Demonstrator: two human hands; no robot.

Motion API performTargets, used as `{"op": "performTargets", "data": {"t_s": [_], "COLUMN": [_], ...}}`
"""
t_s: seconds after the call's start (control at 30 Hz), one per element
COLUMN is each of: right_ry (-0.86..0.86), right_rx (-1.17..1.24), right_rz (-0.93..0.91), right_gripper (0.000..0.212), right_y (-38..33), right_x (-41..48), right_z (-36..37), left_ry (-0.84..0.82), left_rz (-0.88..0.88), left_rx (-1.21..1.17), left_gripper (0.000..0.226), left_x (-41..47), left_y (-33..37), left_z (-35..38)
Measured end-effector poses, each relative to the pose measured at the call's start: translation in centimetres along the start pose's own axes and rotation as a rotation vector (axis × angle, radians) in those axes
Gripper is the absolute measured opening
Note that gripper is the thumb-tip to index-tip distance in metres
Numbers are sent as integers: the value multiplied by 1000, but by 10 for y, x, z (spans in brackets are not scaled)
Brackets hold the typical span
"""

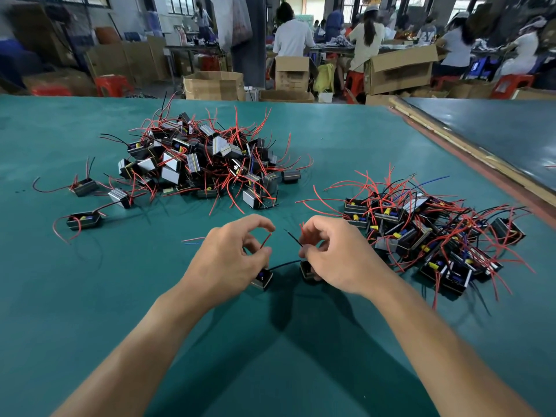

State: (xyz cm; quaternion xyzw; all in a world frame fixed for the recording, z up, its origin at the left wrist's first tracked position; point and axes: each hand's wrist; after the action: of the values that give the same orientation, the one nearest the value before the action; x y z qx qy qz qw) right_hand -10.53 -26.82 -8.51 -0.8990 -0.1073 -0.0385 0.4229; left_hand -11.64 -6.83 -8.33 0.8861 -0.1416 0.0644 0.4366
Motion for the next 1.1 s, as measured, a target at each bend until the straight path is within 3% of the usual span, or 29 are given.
{"op": "performTargets", "data": {"t_s": [0.17,0.4,0.63,1.1], "right_ry": [1,6,9,-8], "right_rx": [24,28,48,46], "right_rz": [-6,4,29,21], "right_gripper": [22,25,25,22], "right_y": [-1,-1,-2,-2], "right_x": [-1,-1,-1,-1], "right_z": [-1,0,0,0], "left_ry": [-35,-90,-29,8], "left_rz": [8,92,120,79], "left_rx": [-84,-1,78,76], "left_gripper": [18,11,38,28], "left_x": [-1,-5,-6,-4], "left_y": [0,2,2,3], "left_z": [1,4,4,-1]}}
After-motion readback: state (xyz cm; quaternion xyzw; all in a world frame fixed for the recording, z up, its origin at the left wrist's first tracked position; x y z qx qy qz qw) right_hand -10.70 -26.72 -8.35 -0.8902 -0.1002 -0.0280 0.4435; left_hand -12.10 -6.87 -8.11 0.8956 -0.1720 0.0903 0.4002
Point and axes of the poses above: each hand's wrist, its own x-axis towards the middle knuckle, its own z-axis out of the palm, y = z × x, and after that the axes turned 1 degree about z, right-handed
